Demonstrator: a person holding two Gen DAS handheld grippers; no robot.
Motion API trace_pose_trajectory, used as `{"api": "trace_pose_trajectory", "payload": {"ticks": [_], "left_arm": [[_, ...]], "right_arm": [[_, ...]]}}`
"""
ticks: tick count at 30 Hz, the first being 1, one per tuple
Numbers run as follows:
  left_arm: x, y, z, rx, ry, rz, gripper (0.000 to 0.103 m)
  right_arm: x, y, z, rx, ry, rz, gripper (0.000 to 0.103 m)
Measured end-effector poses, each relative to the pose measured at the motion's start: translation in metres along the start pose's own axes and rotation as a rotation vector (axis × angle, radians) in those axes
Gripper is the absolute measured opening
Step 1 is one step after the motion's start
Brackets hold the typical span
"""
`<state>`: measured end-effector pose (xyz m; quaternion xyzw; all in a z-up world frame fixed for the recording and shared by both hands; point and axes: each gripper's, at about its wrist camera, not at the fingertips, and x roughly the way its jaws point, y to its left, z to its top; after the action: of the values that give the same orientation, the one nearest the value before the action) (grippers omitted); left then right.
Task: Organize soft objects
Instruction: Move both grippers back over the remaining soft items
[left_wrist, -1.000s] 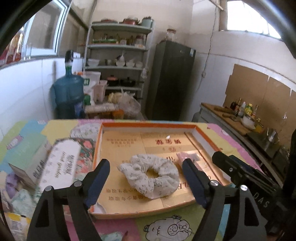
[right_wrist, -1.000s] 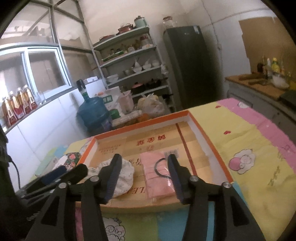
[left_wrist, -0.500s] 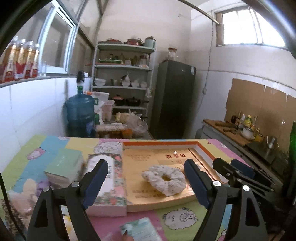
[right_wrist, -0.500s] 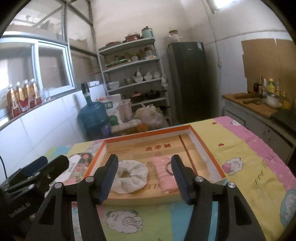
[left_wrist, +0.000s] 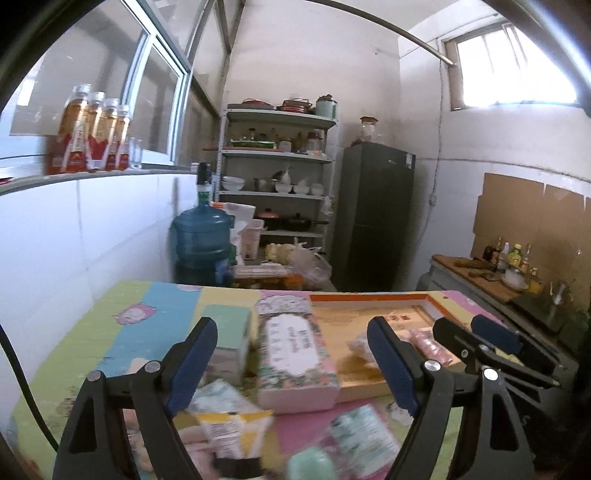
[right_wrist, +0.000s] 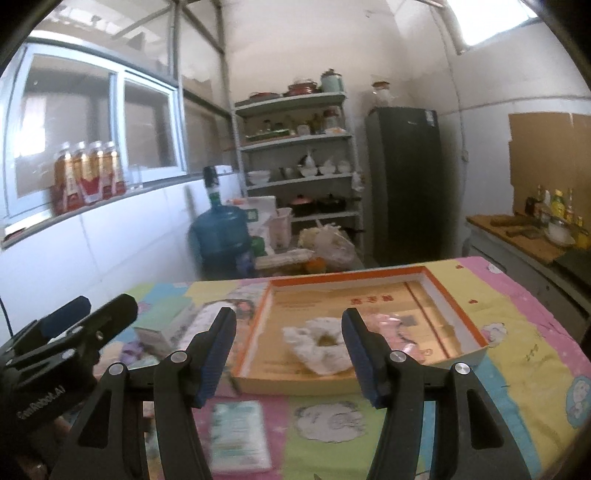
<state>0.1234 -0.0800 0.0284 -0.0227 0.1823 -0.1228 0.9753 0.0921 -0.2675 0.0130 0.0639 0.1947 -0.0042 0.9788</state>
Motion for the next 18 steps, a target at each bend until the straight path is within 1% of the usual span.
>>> {"api": "trace_pose_trajectory", "payload": {"ticks": [5,14,18], "left_arm": [[-0.014,0.029,-0.003,-0.013,0.001,0.027,0.076],[-0.047,0.09,-0.013,-0.063,-0.023,0.12,0.076],[-0.058,0.115,-0.017,-0.084,-0.025,0.135,0.076]], "right_arm": [[-0.004,0.036,-0.005,-0.028,-0.006,0.036,0.061],[-0.004,0.089,-0.013,-0.069,-0.002,0.102,0.061],[-0.007,0.107,-0.018,-0.084,0.003,0.12,0.061]]}}
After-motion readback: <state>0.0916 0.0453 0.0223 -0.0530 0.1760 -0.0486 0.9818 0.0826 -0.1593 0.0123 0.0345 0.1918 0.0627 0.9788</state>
